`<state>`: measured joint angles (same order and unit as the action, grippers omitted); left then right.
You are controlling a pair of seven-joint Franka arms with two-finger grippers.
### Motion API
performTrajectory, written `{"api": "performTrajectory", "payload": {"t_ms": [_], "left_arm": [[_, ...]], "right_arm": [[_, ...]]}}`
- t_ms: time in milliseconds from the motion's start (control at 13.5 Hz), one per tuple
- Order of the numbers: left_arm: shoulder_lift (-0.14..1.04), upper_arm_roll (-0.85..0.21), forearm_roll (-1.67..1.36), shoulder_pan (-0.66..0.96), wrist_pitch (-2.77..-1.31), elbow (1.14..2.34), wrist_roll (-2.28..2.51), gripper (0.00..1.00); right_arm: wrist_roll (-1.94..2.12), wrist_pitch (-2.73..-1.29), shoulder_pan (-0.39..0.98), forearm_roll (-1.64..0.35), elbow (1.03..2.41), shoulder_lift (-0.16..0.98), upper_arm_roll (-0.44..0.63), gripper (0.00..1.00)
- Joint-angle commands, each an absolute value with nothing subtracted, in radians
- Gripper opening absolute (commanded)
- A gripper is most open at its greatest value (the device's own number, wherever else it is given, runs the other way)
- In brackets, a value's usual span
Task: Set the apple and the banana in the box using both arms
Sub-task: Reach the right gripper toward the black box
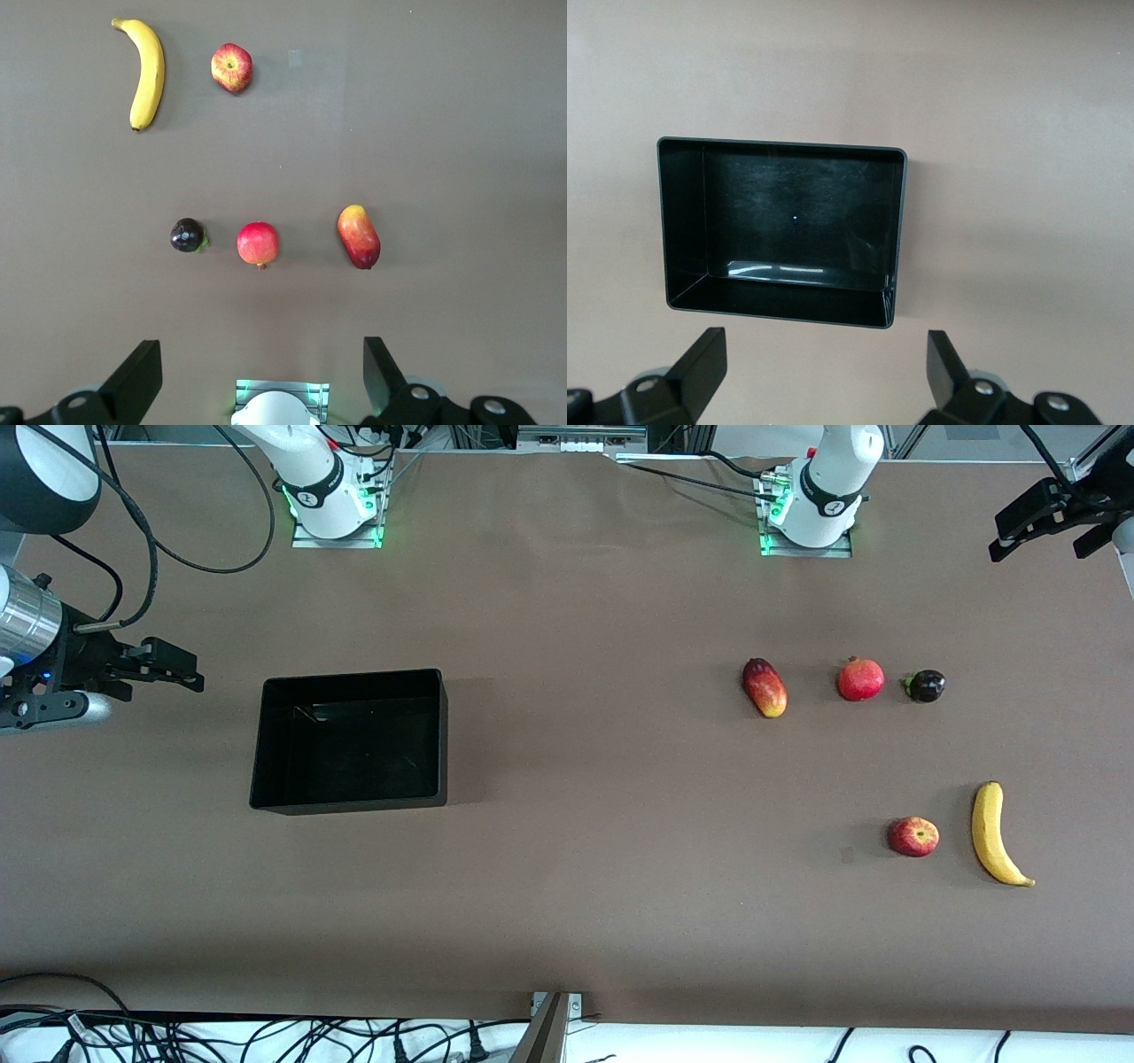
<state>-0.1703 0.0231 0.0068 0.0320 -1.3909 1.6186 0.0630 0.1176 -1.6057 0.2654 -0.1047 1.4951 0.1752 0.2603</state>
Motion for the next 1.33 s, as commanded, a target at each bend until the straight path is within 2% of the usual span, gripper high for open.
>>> {"api": "performTrajectory", "payload": {"t_ms": [0,815,963,1259], "left_arm": [[-0.178,0.017,-0.015,0.009,-1.422,1.646,0.067,1.00],[-0.178,0.017,-0.015,0.009,-1.433,1.649,0.067,1.00],[-0.178,0.017,-0.015,0.011,-1.433,1.649,0.067,1.00],[-0.178,0.017,-0.015,0.009,-1.434,1.649,0.067,1.00]], "right_arm": [[0.094,-1.588,0.270,-0.083,1.491,0.160,0.256,1.00],[0.110,-1.591,0.272,-0.034,1.523,0.167,0.255,1.00],[0.129,-1.605,0.272,0.000,1.536,0.204,0.258,1.00],[0.143,-1.774,0.265,-0.009,1.618,0.316,0.258,1.00]]}}
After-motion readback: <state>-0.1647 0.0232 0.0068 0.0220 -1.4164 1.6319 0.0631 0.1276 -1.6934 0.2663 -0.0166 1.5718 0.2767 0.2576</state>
